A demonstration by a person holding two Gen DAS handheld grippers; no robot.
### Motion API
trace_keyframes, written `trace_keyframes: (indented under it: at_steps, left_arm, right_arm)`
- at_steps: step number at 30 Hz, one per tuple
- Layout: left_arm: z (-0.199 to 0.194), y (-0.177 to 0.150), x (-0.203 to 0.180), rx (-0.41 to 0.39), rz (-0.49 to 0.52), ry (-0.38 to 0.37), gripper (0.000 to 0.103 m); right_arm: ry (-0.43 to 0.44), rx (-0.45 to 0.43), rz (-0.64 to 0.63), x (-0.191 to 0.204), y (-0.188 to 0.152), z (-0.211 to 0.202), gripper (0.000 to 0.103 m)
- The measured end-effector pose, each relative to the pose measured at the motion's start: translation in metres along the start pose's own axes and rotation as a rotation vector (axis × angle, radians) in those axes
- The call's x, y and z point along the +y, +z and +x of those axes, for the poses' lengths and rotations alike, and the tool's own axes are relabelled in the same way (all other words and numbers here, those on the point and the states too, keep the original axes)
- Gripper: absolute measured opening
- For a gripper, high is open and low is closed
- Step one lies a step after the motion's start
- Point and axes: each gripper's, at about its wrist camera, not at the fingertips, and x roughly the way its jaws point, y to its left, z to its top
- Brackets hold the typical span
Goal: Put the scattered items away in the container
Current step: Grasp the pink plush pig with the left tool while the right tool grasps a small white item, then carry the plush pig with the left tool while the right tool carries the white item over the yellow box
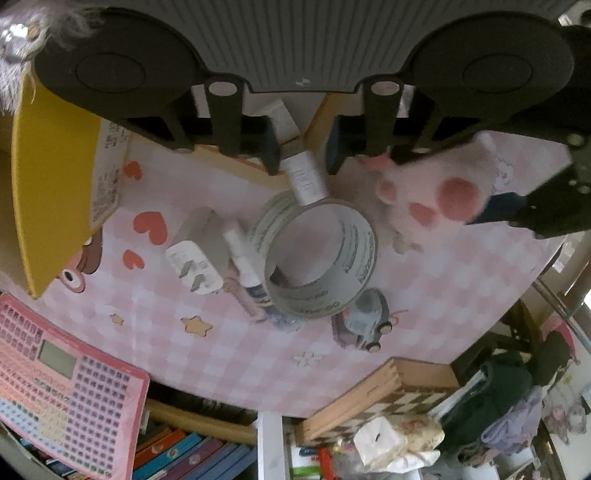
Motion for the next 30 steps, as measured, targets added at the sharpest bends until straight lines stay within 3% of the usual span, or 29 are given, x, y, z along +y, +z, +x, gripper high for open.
trace_keyframes:
  at_steps: [2, 9, 17, 23, 30]
  left_arm:
    - [-0.006, 0.0, 0.005, -0.001, -0.032, 0.002, 0.063]
    - [-0.033, 0.001, 0.01, -0.052, -0.086, -0.005, 0.062]
    - [-0.075, 0.003, 0.01, -0.144, -0.093, -0.037, 0.062]
    - [-0.116, -0.004, 0.008, -0.212, -0.08, -0.087, 0.063]
    - [-0.154, -0.029, 0.0, -0.247, -0.047, -0.152, 0.063]
  right_arm:
    - [0.009, -0.012, 0.002, -0.001, 0.0, -0.001, 0.014]
    - [0.047, -0.09, 0.017, -0.002, -0.001, -0.025, 0.014]
    - [0.051, -0.223, 0.041, 0.005, -0.013, -0.082, 0.014]
    - [0.044, -0.293, 0.093, 0.013, -0.039, -0.125, 0.014]
    - [0.011, -0.306, 0.153, 0.035, -0.088, -0.157, 0.014]
